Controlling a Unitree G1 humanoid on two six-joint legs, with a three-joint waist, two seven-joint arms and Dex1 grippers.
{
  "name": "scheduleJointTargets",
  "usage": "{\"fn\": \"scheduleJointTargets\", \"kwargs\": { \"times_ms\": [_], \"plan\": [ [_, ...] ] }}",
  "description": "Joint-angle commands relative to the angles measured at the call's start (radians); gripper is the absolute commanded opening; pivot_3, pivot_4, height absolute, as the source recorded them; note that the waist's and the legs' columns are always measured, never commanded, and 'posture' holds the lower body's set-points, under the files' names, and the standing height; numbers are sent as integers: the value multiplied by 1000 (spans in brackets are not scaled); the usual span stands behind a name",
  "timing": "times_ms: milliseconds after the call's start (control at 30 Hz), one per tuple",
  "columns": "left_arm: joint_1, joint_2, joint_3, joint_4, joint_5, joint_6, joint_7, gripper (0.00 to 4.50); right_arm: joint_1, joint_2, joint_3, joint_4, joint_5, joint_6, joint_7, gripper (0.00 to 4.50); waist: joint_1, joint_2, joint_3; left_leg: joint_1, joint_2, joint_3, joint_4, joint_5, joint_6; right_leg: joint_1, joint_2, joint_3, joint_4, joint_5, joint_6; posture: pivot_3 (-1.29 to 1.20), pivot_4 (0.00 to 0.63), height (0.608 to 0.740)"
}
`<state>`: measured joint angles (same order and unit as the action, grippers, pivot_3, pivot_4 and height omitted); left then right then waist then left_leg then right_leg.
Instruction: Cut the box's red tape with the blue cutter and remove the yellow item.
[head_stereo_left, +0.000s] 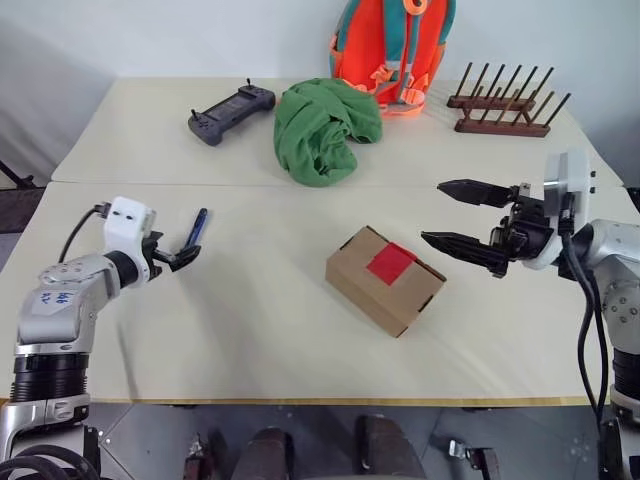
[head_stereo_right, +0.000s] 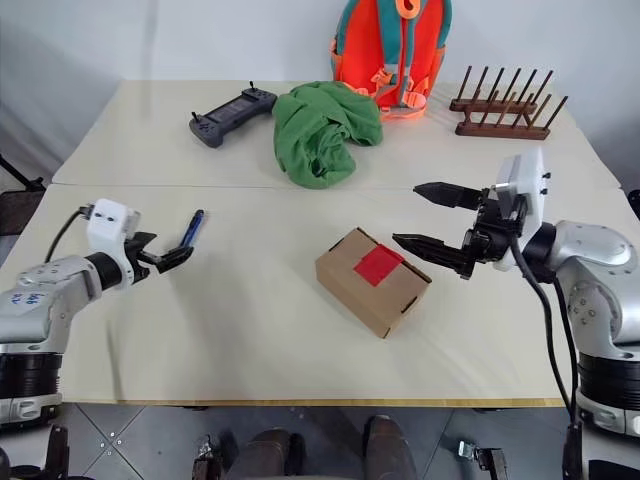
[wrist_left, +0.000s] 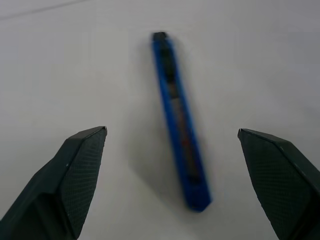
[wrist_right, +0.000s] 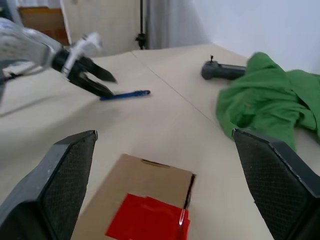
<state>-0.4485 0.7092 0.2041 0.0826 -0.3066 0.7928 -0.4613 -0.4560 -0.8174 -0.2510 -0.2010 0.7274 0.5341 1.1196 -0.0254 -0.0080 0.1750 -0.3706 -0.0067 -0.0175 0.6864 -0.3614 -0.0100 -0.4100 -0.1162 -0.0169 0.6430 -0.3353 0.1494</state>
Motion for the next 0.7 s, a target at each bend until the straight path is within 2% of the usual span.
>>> {"fn": "scheduleJointTargets", "kwargs": {
  "times_ms": [33,233,500,667,700],
  "plan": [
    [-40,-21,-1,-14,10,49,43,4471,28,-57,-68,15,45,-7,98,4500,1,0,0,0,0,0,0,0,0,0,0,0,0,0,0,0,150,740],
    [-44,-69,-12,-40,45,156,148,4471,97,-93,-113,13,35,-20,113,4500,0,0,0,0,0,0,3,0,0,1,0,0,2,0,0,0,150,740],
    [-56,-87,-51,-67,58,340,192,4471,128,-106,-120,-18,37,-10,87,4500,2,0,0,1,1,1,11,0,0,3,0,2,2,0,0,0,150,740],
    [-75,-91,-47,-43,67,375,212,3354,123,-120,-115,-9,32,-11,85,4500,1,1,0,2,1,1,12,0,-1,3,0,3,2,1,-1,0,150,740],
    [-76,-90,-50,-38,70,377,216,3354,123,-122,-113,-8,30,-12,85,4500,0,1,-1,3,1,1,12,1,-1,3,0,3,3,1,-1,0,150,740]
  ]
}}
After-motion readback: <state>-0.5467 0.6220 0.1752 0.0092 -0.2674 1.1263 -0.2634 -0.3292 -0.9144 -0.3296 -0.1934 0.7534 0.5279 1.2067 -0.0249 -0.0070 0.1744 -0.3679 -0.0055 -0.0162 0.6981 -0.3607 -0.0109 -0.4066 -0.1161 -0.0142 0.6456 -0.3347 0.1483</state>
